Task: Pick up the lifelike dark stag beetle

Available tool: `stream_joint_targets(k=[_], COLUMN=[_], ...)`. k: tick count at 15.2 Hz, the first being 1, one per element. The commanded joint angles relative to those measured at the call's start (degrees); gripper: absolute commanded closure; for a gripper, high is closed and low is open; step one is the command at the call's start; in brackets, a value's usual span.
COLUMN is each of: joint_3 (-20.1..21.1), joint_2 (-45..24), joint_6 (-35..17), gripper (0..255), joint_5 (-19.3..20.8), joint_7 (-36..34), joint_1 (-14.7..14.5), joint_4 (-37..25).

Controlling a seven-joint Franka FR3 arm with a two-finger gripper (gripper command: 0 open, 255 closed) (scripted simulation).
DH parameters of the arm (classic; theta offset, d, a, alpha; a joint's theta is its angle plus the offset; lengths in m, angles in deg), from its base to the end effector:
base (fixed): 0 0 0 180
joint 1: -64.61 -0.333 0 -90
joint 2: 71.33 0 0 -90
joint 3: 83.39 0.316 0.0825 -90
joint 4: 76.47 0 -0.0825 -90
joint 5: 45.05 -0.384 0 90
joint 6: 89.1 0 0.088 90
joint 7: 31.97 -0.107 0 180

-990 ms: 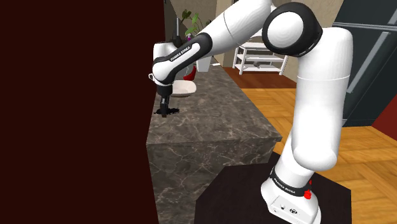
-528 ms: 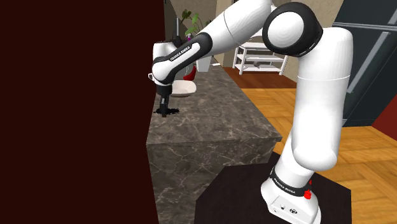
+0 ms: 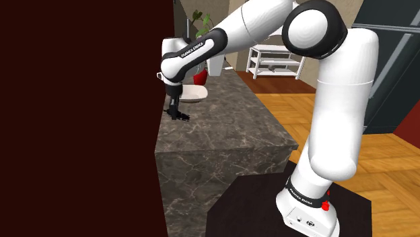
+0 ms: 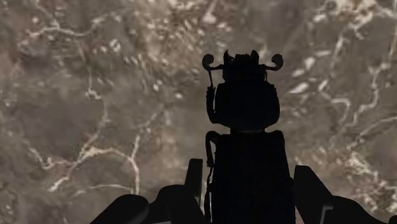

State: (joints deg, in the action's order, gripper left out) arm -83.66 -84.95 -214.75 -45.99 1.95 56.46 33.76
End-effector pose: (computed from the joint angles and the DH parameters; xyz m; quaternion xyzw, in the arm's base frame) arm 0.6049 0.0844 0.3711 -0.9357 -0.3524 -0.0167 0.0025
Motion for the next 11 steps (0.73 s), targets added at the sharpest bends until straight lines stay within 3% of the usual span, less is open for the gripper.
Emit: stream_joint_targets(k=[1, 11], joint_3=[0.0, 0.0], joint_2=[0.6, 2.9], joint_6=[1.3, 7.0], gripper=[255, 255], joint_5=[0.0, 0.1], joint_7=[-0.1, -0.1], joint_1=[0.0, 0.0], joint_4=[-0.7, -4.1])
